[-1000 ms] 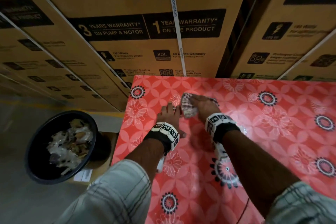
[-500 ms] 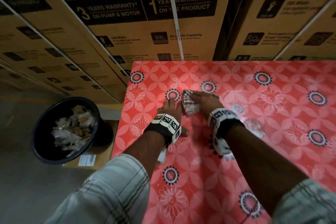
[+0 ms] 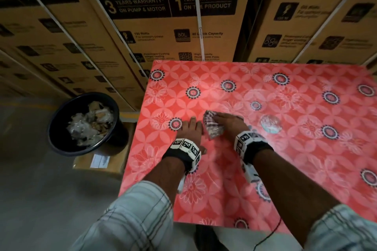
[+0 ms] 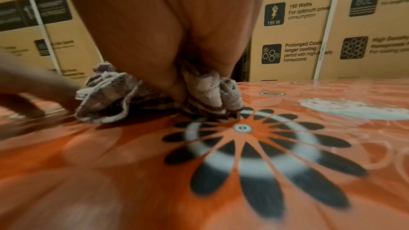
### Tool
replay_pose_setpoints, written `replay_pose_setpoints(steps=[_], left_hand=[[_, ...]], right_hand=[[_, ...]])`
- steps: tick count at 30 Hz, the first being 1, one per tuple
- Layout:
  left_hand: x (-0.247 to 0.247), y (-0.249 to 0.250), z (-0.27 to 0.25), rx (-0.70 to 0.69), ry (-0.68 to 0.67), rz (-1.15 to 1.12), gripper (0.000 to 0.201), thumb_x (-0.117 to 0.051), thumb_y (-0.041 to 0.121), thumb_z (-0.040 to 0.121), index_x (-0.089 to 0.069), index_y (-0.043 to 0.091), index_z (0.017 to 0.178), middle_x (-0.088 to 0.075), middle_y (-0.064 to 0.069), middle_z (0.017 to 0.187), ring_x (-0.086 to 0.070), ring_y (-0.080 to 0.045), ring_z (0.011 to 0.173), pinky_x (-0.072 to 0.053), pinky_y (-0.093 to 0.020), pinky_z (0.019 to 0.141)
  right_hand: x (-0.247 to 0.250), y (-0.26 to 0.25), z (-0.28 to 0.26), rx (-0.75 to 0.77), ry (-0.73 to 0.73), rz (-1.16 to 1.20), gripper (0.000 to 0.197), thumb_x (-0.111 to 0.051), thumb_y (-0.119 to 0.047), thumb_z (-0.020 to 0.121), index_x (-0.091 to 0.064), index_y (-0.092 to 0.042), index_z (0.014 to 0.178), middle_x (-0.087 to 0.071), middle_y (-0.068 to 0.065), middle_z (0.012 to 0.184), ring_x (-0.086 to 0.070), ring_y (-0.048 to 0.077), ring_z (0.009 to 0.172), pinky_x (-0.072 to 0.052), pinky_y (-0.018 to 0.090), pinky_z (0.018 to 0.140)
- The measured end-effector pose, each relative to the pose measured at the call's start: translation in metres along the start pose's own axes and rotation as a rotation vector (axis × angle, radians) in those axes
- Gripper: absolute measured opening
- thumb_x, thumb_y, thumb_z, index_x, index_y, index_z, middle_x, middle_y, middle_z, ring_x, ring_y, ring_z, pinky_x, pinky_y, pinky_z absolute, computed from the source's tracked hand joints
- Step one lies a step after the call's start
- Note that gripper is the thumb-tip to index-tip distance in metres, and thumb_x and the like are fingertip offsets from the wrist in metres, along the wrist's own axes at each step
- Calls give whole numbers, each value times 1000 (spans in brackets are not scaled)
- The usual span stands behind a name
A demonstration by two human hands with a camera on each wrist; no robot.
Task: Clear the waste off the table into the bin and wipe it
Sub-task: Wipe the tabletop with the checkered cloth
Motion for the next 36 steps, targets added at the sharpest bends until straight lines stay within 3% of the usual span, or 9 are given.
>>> replay_pose_setpoints(steps=[3,8,11,17,20,22,26,31,36], left_hand=[[-8,-4,2,3,-14,-24,110,-72,56,75,-9,12,154,-4,-12,162,-11,-41,145,-24,-52,117],[-5,4,-20,-5,-7,-34,106,-74,57,72,-17,14,151,-8,-13,160,-18,-41,141,-29,-52,111],[-17,14,-44,-10,-33,-54,111,-75,58,70,-13,18,153,-1,-10,161,-18,-39,140,-30,-54,108],[-29,25,-77,4,42,-61,96,-72,54,76,-21,18,149,-13,-11,159,-25,-38,138,-33,-52,107],[-36,29,-90,-13,19,-26,95,-71,55,77,-21,17,149,-16,-13,156,-27,-38,135,-34,-52,106],[-41,33,-101,-24,4,6,99,-71,57,74,-21,18,149,-16,-13,155,-27,-38,134,-35,-51,105],[-47,40,-116,-19,-26,20,109,-71,58,74,-10,16,153,-8,-15,159,-21,-39,139,-31,-54,109],[-50,38,-119,-24,19,28,104,-70,57,76,-13,17,153,-9,-15,159,-22,-39,140,-32,-52,109],[-60,49,-140,-34,45,50,85,-68,55,79,-32,18,146,-19,-14,155,-24,-38,138,-34,-51,107]], right_hand=[[2,5,18,-60,-58,-3,47,-49,-17,96,-41,-20,143,-30,6,153,-30,26,140,-24,37,115],[8,-24,-39,18,61,-50,53,-51,0,88,-48,-19,138,-40,5,148,-40,24,134,-24,29,113],[-3,-35,-77,61,70,-92,50,-55,-7,88,-49,-17,136,-43,9,146,-41,25,134,-22,29,113],[-7,-24,-59,-6,-22,-137,65,-46,7,87,-37,-21,145,-28,5,154,-31,25,139,-24,36,116],[-13,-30,-79,-16,-34,-109,60,-53,1,88,-41,-20,142,-33,5,152,-34,25,138,-25,37,116],[-16,-40,-112,7,36,-93,54,-57,-3,86,-49,-20,137,-42,6,147,-41,25,133,-28,35,113],[-32,-57,-173,67,53,-16,57,-74,-12,74,-58,-13,129,-53,14,136,-49,30,125,-31,34,110],[-33,-46,-155,41,76,-89,58,-60,-1,83,-49,-16,137,-44,10,145,-41,27,133,-25,33,113],[-34,-45,-151,-3,113,-83,60,-53,3,83,-47,-19,138,-44,9,145,-41,27,133,-29,36,113]])
Point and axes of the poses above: each hand's wrist, its own z-axis towards the middle knuckle, its own x-axis out of the back of the hand, y = z × x, the point moved 10 cm from there along z, towards the middle knuckle
